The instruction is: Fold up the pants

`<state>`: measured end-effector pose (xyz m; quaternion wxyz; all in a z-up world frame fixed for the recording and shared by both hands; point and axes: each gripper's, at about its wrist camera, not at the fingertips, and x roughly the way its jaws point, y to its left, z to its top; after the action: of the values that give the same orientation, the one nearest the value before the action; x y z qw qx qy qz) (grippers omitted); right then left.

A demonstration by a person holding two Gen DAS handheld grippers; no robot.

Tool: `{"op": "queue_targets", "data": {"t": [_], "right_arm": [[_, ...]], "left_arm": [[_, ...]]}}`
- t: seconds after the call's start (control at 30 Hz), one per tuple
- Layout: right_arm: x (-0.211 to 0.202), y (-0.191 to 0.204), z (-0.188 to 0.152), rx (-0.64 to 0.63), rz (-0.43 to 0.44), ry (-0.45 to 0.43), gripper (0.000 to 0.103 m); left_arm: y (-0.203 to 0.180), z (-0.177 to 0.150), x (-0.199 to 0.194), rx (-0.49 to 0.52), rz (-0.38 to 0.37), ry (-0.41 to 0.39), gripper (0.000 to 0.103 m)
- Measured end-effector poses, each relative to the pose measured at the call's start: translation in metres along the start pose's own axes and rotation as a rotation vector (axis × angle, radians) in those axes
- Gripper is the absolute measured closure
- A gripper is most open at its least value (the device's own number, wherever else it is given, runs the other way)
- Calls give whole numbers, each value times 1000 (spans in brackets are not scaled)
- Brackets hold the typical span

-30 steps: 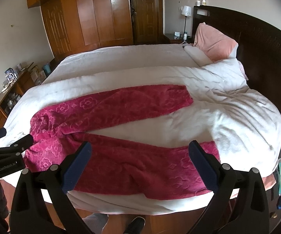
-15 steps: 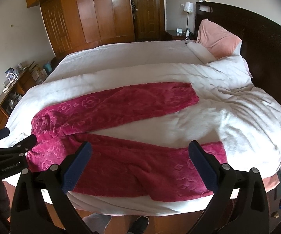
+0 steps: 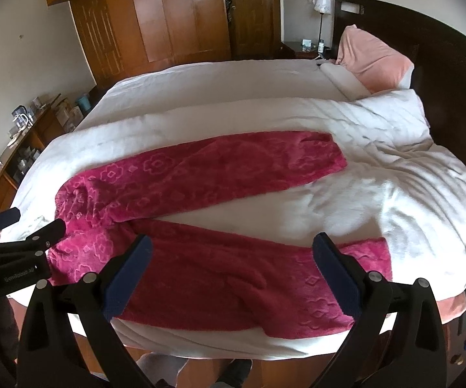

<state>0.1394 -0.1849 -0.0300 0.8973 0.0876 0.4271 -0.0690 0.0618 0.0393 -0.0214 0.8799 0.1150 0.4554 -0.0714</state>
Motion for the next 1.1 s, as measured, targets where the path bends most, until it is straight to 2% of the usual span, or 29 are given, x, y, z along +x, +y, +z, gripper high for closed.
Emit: {"op": "queue_targets", "data": {"t": [0.4,0.5,0.57,0.6,0.63,0.73,0.9,1.1], "right_arm": [[28,27,16,-5,47,46,3],[47,26,18,54,112,116,3],[62,22,18,110,136,170,3],[72,21,18,131,126,195,3],[79,20,18,142,107,211,3],[95,25,18,148,74,235,3],[120,45,24,121,33,268,3],[156,78,39,87,24,308,3]], "left_arm": [[32,10,22,-15,0,26,5],[46,11,38,-32,-34,57,5],[65,8,63,-66,-86,119,5],[72,7,74,-83,-88,147,5],[85,4,90,-110,-69,186,5],[116,-1,121,-152,-6,238,5],[159,4,151,-175,55,256,5],[209,24,188,-200,70,258,5]]}}
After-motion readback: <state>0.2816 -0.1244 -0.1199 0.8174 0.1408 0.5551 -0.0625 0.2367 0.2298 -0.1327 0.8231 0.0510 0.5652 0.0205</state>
